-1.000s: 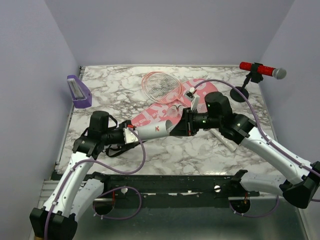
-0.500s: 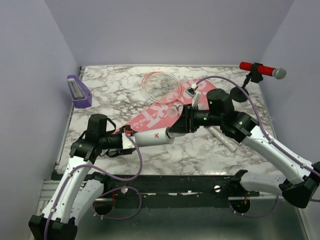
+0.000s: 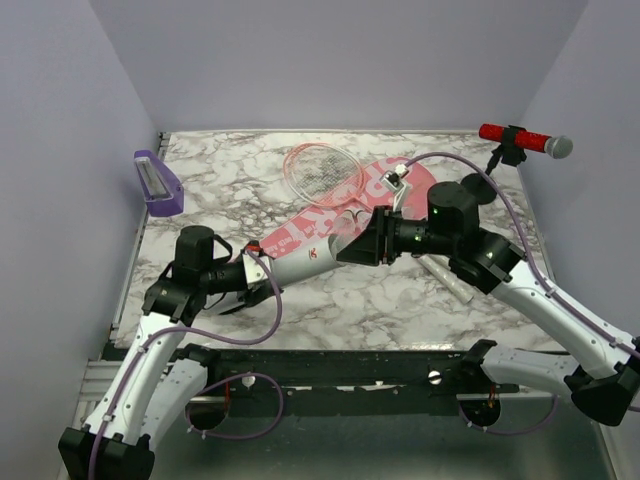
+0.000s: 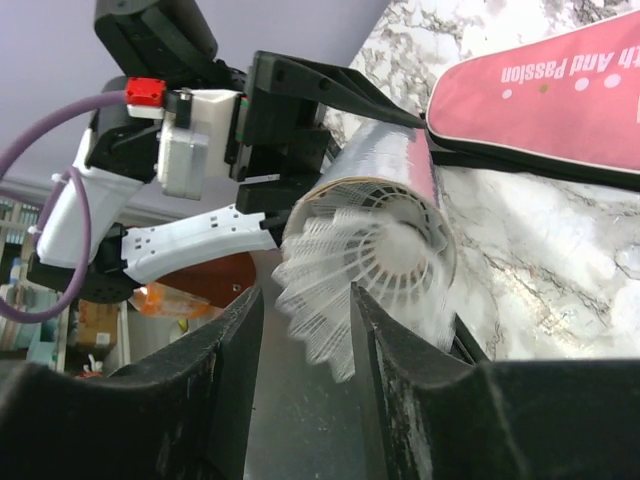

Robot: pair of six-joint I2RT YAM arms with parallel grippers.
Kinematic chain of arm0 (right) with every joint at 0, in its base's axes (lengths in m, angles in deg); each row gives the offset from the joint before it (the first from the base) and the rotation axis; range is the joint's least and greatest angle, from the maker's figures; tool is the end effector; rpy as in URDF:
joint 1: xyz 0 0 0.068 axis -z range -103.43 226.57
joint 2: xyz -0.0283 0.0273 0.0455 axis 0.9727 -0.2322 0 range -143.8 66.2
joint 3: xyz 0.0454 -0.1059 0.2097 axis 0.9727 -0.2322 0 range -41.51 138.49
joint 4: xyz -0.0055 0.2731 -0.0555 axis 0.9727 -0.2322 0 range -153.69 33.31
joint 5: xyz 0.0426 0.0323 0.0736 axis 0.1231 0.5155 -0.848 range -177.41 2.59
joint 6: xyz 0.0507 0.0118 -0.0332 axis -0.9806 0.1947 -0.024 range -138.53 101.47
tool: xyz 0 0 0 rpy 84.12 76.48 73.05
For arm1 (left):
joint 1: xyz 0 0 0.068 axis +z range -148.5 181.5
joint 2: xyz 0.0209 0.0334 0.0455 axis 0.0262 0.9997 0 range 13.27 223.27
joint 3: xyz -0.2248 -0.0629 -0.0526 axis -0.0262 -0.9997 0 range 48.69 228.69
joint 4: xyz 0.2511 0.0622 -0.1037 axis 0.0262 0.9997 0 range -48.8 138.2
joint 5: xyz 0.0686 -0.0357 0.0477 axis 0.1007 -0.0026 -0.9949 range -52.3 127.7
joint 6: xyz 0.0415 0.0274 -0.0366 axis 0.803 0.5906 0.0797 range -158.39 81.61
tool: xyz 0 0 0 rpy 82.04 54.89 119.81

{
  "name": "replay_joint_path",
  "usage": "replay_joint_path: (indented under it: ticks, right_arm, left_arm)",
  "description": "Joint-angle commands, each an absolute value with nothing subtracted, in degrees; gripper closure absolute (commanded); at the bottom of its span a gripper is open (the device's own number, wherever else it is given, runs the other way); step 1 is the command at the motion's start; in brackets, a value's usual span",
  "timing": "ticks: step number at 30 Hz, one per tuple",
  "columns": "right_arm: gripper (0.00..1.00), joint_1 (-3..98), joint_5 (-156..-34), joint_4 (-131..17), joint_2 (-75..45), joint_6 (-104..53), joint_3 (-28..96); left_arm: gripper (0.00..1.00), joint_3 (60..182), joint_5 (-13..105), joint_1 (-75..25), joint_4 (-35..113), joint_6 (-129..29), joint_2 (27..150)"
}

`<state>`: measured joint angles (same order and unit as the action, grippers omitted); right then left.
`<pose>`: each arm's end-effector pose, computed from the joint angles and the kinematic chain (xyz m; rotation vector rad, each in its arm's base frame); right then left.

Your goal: Pack up the badminton gear

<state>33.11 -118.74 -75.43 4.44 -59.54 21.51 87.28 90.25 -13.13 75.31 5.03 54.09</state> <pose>0.1882 0.2117 0.3470 -0.4738 2.0770 1.4621 0.1788 -0.0849 0.2524 1.3674 1.4638 -0.6850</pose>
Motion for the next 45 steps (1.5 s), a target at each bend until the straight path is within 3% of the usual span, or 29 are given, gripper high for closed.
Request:
replay_joint_path:
  ticks: [1, 12, 18, 34, 41, 45]
  right_arm:
    - [0.5, 32.8, -116.3, -75.0, 6.0, -59.7, 24.7]
    - [0.44, 32.8, -104.4, -86.7, 6.9, -54.1, 33.7]
    - [0.44, 32.8, -96.6, -92.8, 6.7, -50.8, 29.2]
    - [0.45, 32.8, -103.4, -85.9, 4.8, -52.1, 22.7]
    - [0.45, 32.9, -94.4, -94.7, 6.9, -48.4, 30.1]
    - [0.43, 32.9, -97.6, -95.4, 7.1, -48.2, 32.5]
  left_arm:
    - [0.55, 86.0, 92.9, -13.1, 71.5, 0.5, 53.4]
    - [0.57, 85.9, 95.9, -13.1, 70.1, -3.6, 51.0]
    - [0.57, 87.1, 96.8, -13.1, 70.8, -3.9, 50.3]
    - [0.57, 88.4, 97.2, -13.1, 70.9, -4.8, 50.3]
    - [0.56, 88.4, 96.9, -13.2, 72.8, -2.7, 50.3]
    - [0.57, 88.1, 97.0, -13.3, 73.1, -2.2, 50.0]
